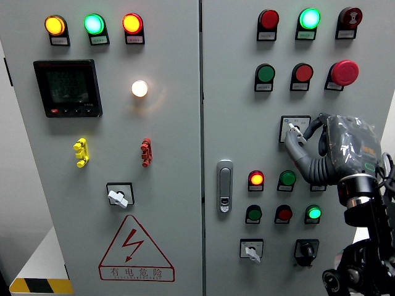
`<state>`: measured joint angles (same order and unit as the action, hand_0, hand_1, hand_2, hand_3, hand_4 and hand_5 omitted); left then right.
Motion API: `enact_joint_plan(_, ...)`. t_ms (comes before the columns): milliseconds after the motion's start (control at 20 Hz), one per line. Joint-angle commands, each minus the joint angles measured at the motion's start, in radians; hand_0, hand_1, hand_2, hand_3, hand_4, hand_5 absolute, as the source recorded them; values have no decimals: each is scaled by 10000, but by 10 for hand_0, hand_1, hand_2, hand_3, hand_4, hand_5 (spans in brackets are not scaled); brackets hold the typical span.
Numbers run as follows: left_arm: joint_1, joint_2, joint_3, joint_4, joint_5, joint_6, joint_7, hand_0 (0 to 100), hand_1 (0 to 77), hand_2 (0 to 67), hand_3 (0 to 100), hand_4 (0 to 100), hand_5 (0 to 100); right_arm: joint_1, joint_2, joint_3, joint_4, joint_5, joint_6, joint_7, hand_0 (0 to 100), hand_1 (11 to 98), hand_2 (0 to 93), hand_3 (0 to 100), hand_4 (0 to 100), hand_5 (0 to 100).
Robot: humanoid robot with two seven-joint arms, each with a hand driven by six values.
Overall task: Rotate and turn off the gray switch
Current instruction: 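Twist the white handle with the right hand to the off position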
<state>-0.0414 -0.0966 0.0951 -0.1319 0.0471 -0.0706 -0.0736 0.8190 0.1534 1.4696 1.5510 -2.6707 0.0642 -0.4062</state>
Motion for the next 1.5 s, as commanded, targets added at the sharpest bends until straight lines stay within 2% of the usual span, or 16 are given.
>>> enact_joint_plan(0, 0, 0, 0, 0, 5, 0, 0, 845, 0, 134, 188, 82, 109, 1, 0, -1, -1, 1, 2, -3, 564, 351, 655, 1000, 1000, 1000)
enact_joint_plan(300, 0, 0, 0, 0, 5, 0, 0, 844, 0, 134, 188, 82, 109, 62, -15, -77, -47, -15, 2, -18, 625, 351, 661, 1000, 1000, 1000)
enact_joint_plan(400, 0, 0, 0, 0, 5, 0, 0, 844, 0, 134, 188, 82, 109, 139, 0, -77, -62, -15, 2, -33, 634, 351, 663, 1000, 1000, 1000)
enact_joint_plan(1450, 0, 0, 0, 0, 5, 0, 0, 844, 0, 134, 187, 82, 109, 124, 0, -62, -17, -15, -166, -141, 715, 361, 716, 1000, 1000, 1000)
